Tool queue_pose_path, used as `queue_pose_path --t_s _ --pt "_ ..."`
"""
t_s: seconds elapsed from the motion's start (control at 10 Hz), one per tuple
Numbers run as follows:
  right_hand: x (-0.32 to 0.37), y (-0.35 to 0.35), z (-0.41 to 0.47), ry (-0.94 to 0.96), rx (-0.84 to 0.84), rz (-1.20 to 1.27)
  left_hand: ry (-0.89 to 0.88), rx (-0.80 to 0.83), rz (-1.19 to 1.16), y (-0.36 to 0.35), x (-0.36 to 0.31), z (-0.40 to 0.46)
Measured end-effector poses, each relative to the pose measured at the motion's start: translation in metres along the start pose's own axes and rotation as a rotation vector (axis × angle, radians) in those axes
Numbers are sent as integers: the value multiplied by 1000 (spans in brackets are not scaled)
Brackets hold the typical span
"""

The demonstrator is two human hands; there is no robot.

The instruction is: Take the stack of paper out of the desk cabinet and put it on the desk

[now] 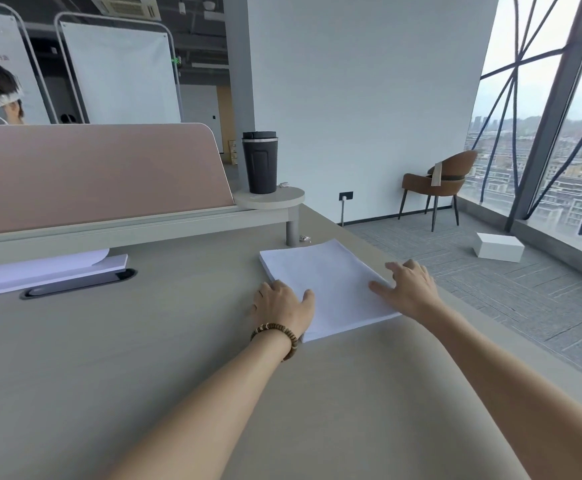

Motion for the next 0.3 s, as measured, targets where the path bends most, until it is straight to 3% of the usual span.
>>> queue_pose_path --t_s 0.3 --pt "57 35 -47 110 -96 132 -223 -110 -99 61 -5 -30"
Point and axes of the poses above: each hand's wrist, its own z-axis towards the middle knuckle, its own y-axis out of the back of the hand, x = y × z, the point moved 7 cm from there along z, towards the middle knuckle, and after that the axes turned 7 degrees about -x, right-handed, at the moved point
